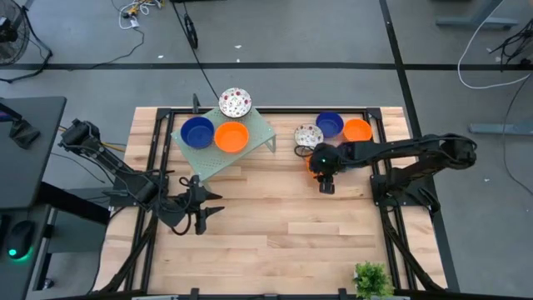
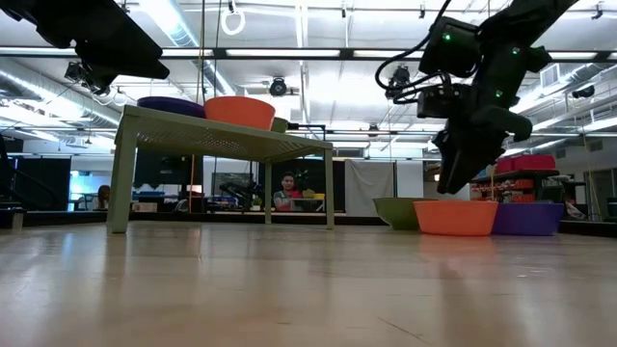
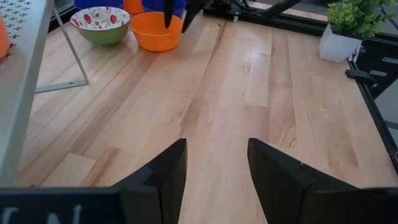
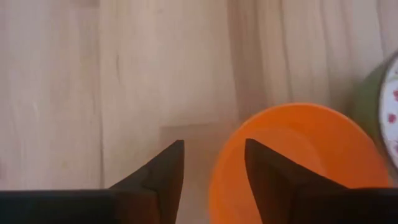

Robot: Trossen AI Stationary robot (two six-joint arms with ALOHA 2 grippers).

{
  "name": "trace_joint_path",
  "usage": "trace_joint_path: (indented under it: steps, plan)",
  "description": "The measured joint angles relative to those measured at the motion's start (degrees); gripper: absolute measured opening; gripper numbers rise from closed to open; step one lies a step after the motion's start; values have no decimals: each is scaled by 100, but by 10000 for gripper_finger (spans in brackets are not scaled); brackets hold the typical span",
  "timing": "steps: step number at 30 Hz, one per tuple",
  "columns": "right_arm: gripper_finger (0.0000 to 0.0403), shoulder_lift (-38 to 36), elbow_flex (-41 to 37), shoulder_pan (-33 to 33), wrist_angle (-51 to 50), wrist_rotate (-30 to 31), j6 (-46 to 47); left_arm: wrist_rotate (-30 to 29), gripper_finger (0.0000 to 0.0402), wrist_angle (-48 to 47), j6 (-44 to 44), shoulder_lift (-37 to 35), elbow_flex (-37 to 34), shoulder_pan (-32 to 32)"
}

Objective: Pick & Place Mini bowls
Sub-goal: Stack the orange bowl on the orange bowl on the shelf

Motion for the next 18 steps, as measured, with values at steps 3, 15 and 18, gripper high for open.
trace_joint_path:
  steps: [3, 15, 18]
  plan:
    - [153, 0, -49, 50, 45, 168, 122, 0, 174, 6, -5, 0, 0, 0]
    - [96, 7, -293, 56, 378, 297, 360, 1, 174, 3, -43, 0, 0, 0]
    - [91, 35, -395, 58, 472, 288, 360, 2, 174, 3, -43, 0, 0, -4]
